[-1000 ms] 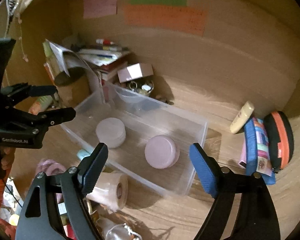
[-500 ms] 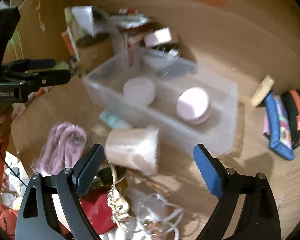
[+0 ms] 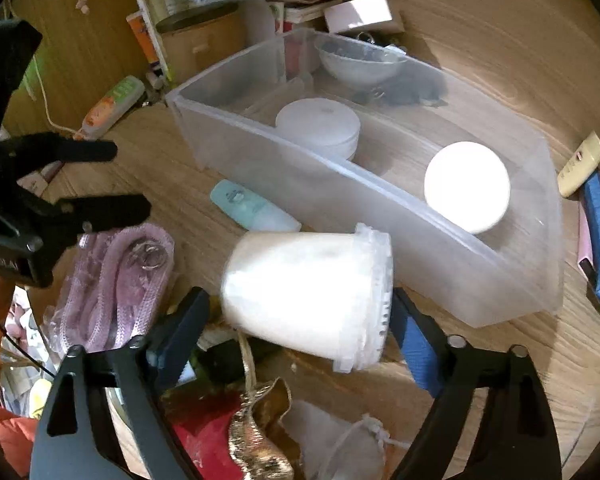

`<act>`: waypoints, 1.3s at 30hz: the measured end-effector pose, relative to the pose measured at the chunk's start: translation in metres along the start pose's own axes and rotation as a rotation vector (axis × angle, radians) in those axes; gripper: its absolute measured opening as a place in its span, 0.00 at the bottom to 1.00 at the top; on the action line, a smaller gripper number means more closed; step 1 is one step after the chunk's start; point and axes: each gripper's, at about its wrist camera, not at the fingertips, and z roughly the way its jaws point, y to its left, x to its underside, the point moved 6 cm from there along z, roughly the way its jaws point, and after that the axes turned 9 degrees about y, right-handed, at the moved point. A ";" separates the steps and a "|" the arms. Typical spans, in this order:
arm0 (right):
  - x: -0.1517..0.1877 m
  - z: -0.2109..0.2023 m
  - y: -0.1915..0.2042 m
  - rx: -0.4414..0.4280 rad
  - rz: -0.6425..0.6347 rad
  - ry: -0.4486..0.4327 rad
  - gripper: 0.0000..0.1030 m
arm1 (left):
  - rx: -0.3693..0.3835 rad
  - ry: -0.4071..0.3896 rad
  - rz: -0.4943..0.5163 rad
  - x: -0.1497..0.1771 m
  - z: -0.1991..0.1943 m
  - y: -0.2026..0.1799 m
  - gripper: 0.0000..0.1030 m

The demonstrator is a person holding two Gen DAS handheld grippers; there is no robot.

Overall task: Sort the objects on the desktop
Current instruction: 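Grasp the beige cylindrical tub with the right tool while the left tool withdraws, then grasp the light blue tube with the left tool while the right tool holds the tub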

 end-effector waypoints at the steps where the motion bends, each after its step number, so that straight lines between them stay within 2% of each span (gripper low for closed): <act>1: 0.001 -0.001 -0.001 -0.005 0.003 -0.002 0.66 | -0.005 0.005 0.006 -0.001 0.002 -0.003 0.94; 2: 0.003 -0.001 -0.002 -0.036 0.004 0.000 0.66 | -0.007 0.010 0.012 -0.001 0.003 -0.008 0.94; 8: 0.014 -0.021 -0.012 -0.027 0.016 -0.067 0.62 | 0.001 0.088 0.053 -0.009 0.025 -0.037 0.94; 11: 0.019 -0.029 -0.026 -0.054 0.054 -0.076 0.62 | 0.021 0.137 0.058 -0.015 0.037 -0.051 0.94; 18: 0.038 -0.041 -0.059 -0.051 0.107 -0.098 0.62 | 0.016 0.215 -0.020 -0.027 0.061 -0.059 0.94; 28: 0.042 -0.047 -0.072 -0.090 0.122 -0.135 0.62 | 0.008 0.195 -0.111 -0.037 0.064 -0.063 0.93; 29: 0.042 -0.047 -0.072 -0.094 0.122 -0.136 0.62 | 0.006 0.184 -0.117 -0.038 0.063 -0.062 0.92; 30: 0.043 -0.047 -0.072 -0.097 0.120 -0.137 0.62 | -0.002 0.172 -0.123 -0.038 0.062 -0.061 0.86; 31: 0.044 -0.048 -0.072 -0.099 0.120 -0.138 0.62 | -0.009 0.165 -0.124 -0.038 0.061 -0.060 0.75; 32: 0.044 -0.048 -0.072 -0.101 0.120 -0.141 0.62 | -0.018 0.153 -0.120 -0.038 0.059 -0.059 0.70; 37: 0.042 -0.051 -0.073 -0.100 0.127 -0.151 0.62 | -0.009 0.146 -0.082 -0.032 0.056 -0.061 0.70; 39: 0.042 -0.053 -0.073 -0.103 0.130 -0.157 0.62 | 0.024 0.153 -0.074 -0.029 0.053 -0.059 0.70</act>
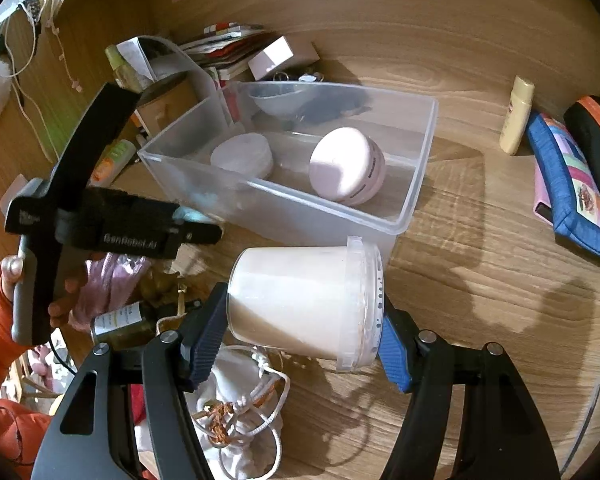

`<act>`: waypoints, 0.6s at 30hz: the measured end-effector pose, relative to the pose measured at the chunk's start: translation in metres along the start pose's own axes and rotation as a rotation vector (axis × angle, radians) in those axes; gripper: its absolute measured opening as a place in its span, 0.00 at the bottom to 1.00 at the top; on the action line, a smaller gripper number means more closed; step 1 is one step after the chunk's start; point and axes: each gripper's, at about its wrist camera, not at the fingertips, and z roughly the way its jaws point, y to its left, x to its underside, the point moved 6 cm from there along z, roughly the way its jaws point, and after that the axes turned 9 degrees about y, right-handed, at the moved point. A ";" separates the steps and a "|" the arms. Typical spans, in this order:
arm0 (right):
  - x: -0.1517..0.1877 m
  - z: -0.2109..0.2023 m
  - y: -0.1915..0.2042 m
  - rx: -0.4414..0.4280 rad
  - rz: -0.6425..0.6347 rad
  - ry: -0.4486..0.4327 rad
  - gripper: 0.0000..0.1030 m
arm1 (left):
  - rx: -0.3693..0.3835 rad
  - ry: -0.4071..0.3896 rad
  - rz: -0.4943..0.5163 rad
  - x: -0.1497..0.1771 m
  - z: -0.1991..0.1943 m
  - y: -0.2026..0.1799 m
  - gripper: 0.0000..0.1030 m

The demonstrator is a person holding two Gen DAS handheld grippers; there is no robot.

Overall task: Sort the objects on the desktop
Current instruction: 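Grasp the light blue tube with the left tool while the right tool holds the tub, then lower the blue tube into the bin with the left tool while the right tool places the tub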

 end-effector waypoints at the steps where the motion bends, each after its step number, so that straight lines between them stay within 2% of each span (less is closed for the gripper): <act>1: -0.001 -0.001 0.000 -0.005 0.003 -0.003 0.62 | 0.014 -0.001 -0.001 0.001 -0.002 0.001 0.70; 5: -0.004 -0.009 0.003 -0.010 0.008 -0.027 0.62 | 0.021 -0.032 0.012 0.006 -0.013 0.010 0.70; 12: -0.005 -0.023 0.012 0.004 -0.007 -0.054 0.62 | 0.035 -0.100 0.041 0.021 -0.040 0.001 0.71; 18: -0.009 -0.042 0.020 0.020 -0.022 -0.102 0.62 | -0.006 -0.241 0.084 0.023 -0.079 -0.002 0.71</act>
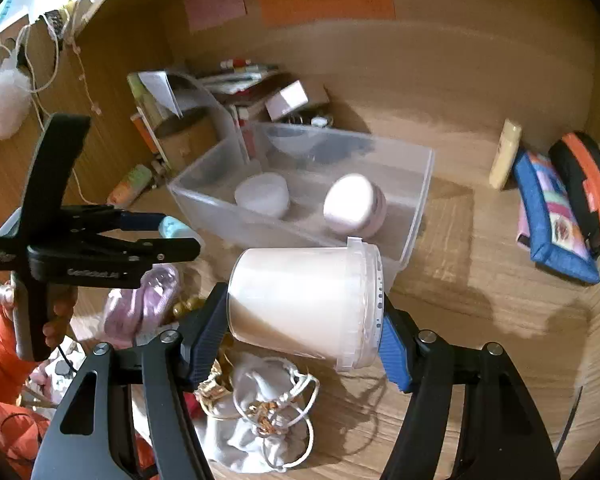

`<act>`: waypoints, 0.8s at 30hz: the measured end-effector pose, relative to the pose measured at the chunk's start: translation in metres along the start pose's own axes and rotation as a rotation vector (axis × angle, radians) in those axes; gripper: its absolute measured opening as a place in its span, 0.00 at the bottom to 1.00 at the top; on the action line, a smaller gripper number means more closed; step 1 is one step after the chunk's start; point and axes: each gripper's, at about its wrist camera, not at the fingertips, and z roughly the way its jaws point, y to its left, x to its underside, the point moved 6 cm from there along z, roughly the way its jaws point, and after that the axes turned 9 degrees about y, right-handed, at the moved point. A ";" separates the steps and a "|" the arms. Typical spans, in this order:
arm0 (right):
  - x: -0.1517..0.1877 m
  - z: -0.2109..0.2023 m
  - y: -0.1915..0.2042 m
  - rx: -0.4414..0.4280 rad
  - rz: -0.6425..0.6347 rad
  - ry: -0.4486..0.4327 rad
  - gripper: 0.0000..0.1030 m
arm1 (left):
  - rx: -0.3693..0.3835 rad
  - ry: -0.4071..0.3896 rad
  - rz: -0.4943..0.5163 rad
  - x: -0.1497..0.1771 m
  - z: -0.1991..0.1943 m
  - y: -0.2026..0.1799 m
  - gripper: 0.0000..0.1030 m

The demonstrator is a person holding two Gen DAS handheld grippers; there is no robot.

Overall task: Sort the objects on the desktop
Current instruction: 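Lower the blue tube into the bin with the left tool while the right tool places the tub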

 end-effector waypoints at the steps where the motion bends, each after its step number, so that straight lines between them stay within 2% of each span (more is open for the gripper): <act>1: -0.002 -0.003 0.001 0.004 0.000 -0.013 0.62 | -0.009 -0.034 0.011 -0.001 -0.009 -0.001 0.71; 6: -0.018 -0.011 -0.002 -0.001 0.020 -0.055 0.62 | -0.049 -0.148 0.045 -0.012 -0.035 0.000 0.71; 13: -0.047 -0.009 -0.003 -0.024 0.046 -0.102 0.62 | -0.060 -0.231 0.016 -0.030 -0.053 0.011 0.71; 19: -0.066 0.014 0.005 -0.055 0.046 -0.082 0.62 | -0.007 -0.204 -0.042 -0.051 -0.037 0.031 0.71; 24: -0.078 0.047 0.012 -0.094 0.044 -0.022 0.62 | 0.037 -0.128 -0.082 -0.061 -0.008 0.046 0.71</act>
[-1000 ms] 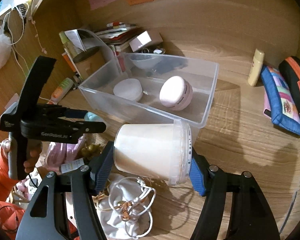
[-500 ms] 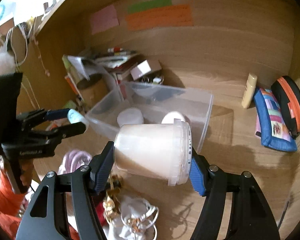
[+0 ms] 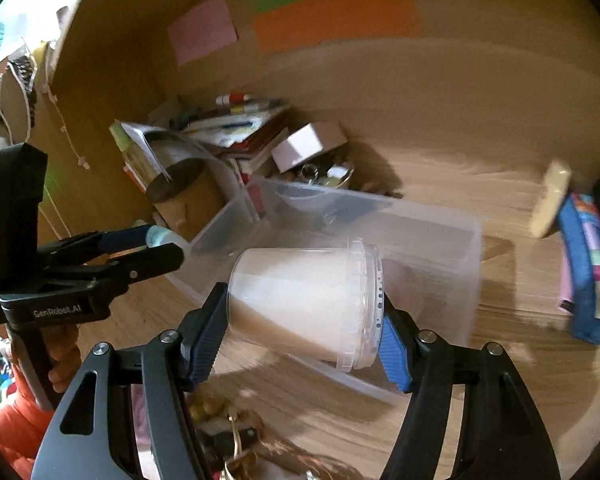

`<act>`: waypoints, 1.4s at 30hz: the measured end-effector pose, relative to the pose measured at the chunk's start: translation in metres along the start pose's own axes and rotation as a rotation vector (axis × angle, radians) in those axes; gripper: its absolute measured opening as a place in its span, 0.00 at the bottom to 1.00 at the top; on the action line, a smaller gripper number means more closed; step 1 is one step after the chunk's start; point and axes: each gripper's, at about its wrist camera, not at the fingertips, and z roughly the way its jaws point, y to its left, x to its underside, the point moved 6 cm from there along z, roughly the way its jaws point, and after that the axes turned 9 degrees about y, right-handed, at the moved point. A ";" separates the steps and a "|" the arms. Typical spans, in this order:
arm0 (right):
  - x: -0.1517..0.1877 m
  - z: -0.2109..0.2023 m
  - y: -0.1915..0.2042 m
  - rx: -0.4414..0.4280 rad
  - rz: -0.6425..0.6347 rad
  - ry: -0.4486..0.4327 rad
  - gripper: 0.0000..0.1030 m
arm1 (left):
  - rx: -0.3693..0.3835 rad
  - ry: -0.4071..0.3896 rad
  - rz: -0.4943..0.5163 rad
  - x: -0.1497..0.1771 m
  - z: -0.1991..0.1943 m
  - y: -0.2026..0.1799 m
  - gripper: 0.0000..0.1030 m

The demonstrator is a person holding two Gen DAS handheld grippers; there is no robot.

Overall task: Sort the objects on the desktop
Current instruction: 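Lower the blue tube into the bin with the left tool while the right tool places the tub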

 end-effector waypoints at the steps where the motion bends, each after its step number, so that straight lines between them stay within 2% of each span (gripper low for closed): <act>1: -0.001 0.006 0.000 -0.006 0.001 0.014 0.62 | 0.000 0.012 -0.011 -0.001 0.005 0.003 0.71; 7: -0.005 0.041 -0.003 0.033 0.002 0.080 0.62 | -0.006 0.055 -0.027 -0.003 0.026 0.011 0.70; 10: -0.004 0.050 -0.007 0.020 0.008 0.105 0.62 | -0.014 0.063 -0.012 -0.002 0.031 0.006 0.70; 18: 0.003 0.061 -0.030 0.072 0.043 0.151 0.62 | -0.043 0.086 0.026 -0.003 0.041 0.000 0.69; 26: 0.003 0.062 -0.030 0.104 0.022 0.160 0.62 | -0.061 0.120 0.053 0.000 0.050 -0.002 0.70; 29: 0.002 0.055 -0.025 0.109 -0.008 0.147 0.62 | -0.061 0.123 0.053 0.002 0.053 -0.002 0.70; 33: 0.000 0.044 -0.017 0.170 -0.065 0.110 0.65 | -0.061 0.120 0.056 0.004 0.051 -0.001 0.70; 38: 0.004 0.026 -0.010 0.193 -0.097 0.071 0.67 | -0.062 0.089 0.061 0.007 0.038 -0.001 0.70; 42: 0.011 0.012 -0.006 0.205 -0.095 0.046 0.71 | -0.068 0.058 0.098 0.012 0.021 -0.006 0.82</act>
